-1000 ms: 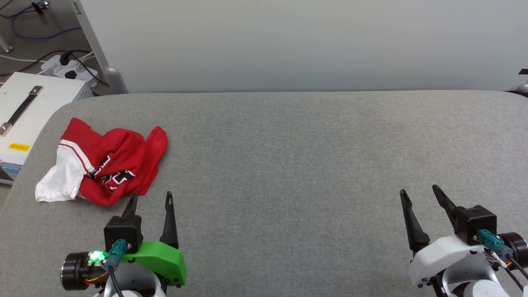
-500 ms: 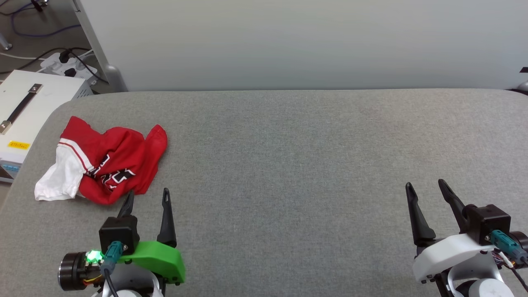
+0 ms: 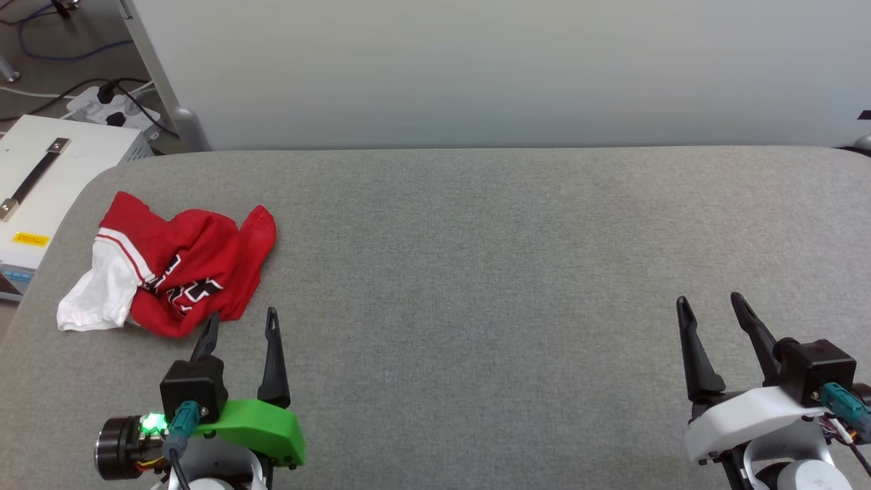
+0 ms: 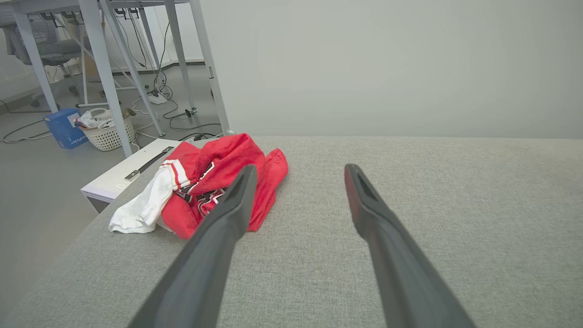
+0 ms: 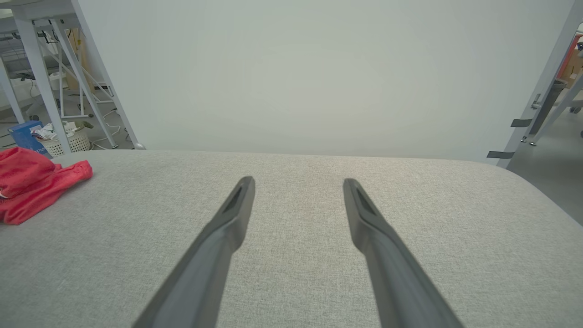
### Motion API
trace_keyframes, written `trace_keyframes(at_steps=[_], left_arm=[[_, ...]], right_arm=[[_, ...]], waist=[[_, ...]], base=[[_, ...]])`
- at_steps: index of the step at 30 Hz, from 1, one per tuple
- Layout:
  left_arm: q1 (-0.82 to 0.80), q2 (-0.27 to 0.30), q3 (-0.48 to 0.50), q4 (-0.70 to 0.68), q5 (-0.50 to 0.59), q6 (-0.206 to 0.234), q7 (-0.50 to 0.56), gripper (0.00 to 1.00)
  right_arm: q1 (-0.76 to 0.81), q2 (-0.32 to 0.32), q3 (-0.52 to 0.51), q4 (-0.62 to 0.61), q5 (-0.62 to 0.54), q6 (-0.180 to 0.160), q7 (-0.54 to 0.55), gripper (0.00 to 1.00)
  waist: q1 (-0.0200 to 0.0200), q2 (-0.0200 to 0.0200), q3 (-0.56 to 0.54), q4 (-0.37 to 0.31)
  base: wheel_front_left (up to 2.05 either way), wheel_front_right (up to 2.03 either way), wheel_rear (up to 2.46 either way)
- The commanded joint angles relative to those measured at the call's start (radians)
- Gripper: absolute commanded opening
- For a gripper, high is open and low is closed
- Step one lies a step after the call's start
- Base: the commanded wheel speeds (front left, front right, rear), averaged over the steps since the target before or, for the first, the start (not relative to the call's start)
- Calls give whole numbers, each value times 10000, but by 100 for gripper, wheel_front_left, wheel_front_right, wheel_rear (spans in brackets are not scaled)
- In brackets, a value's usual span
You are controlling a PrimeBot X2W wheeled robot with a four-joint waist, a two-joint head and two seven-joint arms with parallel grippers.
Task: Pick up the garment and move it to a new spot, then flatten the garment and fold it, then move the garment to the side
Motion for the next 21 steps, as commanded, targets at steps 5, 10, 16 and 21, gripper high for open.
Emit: trace_keyframes(at_steps=[5, 10, 16, 21], left_arm=[[52, -16, -2, 7, -122, 138, -206, 100], [89, -18, -13, 16, -168, 164, -311, 100], [129, -20, -17, 54, -234, 185, -435, 100], [155, -22, -22, 73, -282, 180, -536, 100]], right_arm=[[143, 5, 117, -122, 137, -3, -202, 100], [218, 5, 200, -135, 166, -3, -306, 100], [292, 6, 235, -127, 213, -3, -429, 100], [335, 6, 230, -136, 296, -4, -528, 100]], waist=[[0, -1, -37, -4], [0, -1, -44, -2], [0, -1, -45, 6], [0, -1, -37, 3]], base=[[0, 0, 0], [0, 0, 0], [0, 0, 0], [0, 0, 0]])
